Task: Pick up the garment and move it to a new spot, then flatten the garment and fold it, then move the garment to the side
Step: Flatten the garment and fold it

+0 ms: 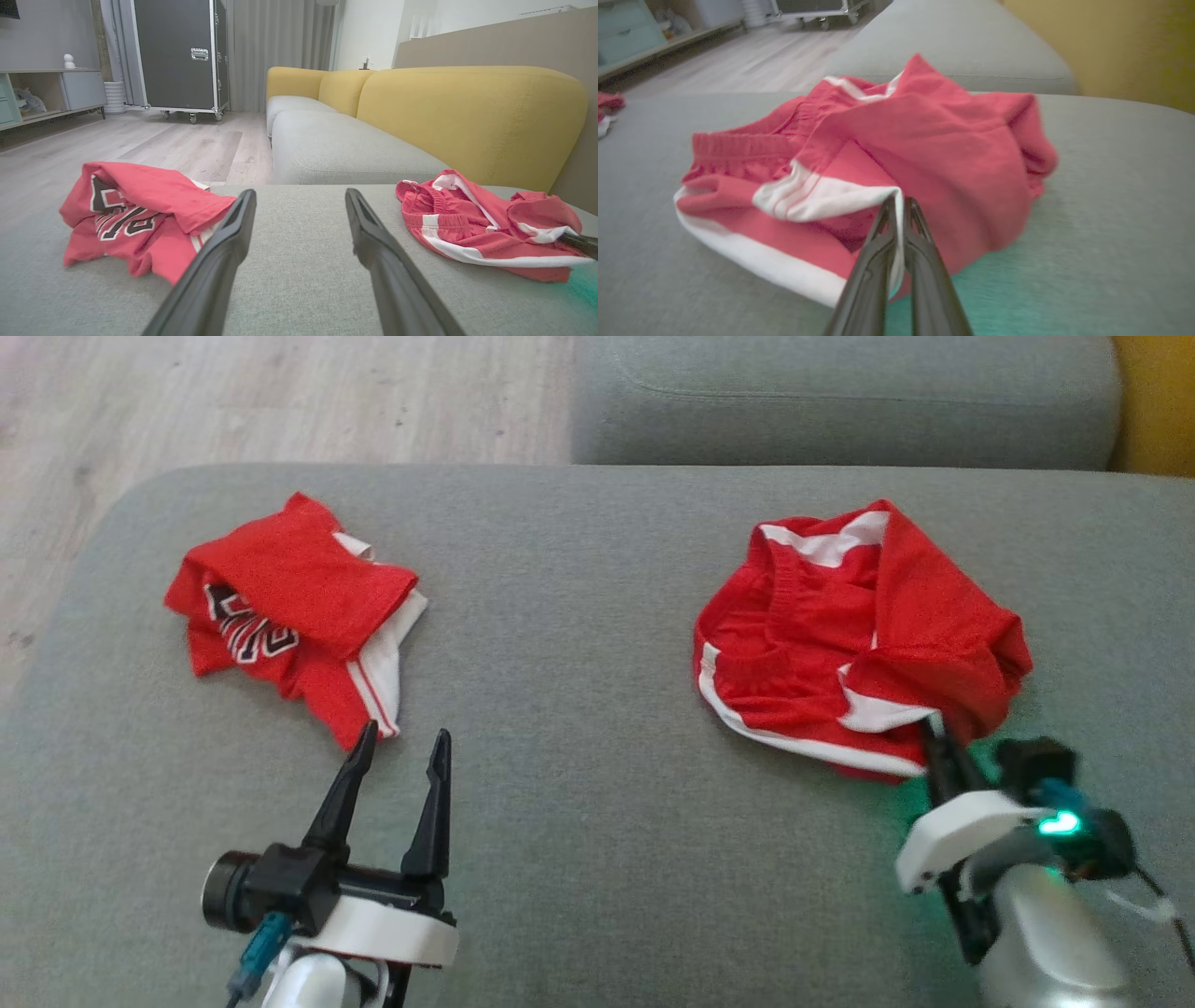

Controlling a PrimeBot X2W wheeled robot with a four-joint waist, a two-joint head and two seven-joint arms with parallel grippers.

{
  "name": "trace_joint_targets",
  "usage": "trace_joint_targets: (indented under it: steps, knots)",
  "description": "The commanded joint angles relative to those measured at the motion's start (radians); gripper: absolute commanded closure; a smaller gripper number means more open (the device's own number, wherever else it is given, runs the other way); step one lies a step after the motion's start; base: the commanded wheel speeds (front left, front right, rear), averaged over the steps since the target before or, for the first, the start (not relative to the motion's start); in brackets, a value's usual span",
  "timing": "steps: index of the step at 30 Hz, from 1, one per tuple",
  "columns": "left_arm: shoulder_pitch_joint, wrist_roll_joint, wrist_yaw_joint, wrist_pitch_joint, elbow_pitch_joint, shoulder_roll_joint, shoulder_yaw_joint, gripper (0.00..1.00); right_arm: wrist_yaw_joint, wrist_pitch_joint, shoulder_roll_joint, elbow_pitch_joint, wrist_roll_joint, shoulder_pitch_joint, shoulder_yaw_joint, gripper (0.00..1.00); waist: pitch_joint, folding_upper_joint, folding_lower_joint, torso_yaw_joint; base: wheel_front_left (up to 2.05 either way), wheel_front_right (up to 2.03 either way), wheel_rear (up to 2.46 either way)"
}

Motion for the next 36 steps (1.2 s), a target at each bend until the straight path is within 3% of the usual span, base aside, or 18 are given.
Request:
trace_joint_targets:
  steps: [1,10,12,21,29,36]
  knots:
    - [-0.048,0.0,0.001,-0.009,-0.033,0.0,0.035,0.0,0.004,-0.02,-0.002,-0.023,0.016,-0.043,-0.005,1.0,0.0,0.0,-0.0001,-0.016,0.0,0.0,0.0]
    - [-0.05,0.008,0.002,-0.009,-0.04,0.0,0.038,0.0,0.004,-0.053,-0.002,0.016,0.115,-0.015,-0.246,1.0,0.004,0.0,-0.0001,-0.096,0.0,0.0,0.0]
    - [-0.054,0.009,0.001,-0.009,-0.039,0.0,0.035,0.0,0.004,-0.053,-0.002,0.023,0.113,-0.02,-0.295,0.0,0.009,0.0,-0.0001,-0.108,0.0,0.0,0.0]
    - [-0.068,0.011,0.0,-0.009,-0.036,0.0,0.033,0.0,0.004,-0.054,-0.002,-0.092,0.132,-0.032,-0.308,0.0,0.016,0.0,-0.0001,-0.132,0.0,0.0,0.0]
    - [-0.067,0.003,-0.002,-0.009,-0.036,0.0,0.03,0.0,0.004,-0.054,-0.002,-0.428,0.124,0.078,-0.1,0.0,0.0,0.0,-0.0001,-0.124,0.0,0.0,0.0]
    - [-0.057,0.002,0.0,-0.009,-0.04,0.0,0.027,0.0,0.004,-0.054,-0.002,-0.538,0.151,0.182,0.091,0.0,-0.016,0.0,-0.0001,-0.1,0.0,0.0,0.0]
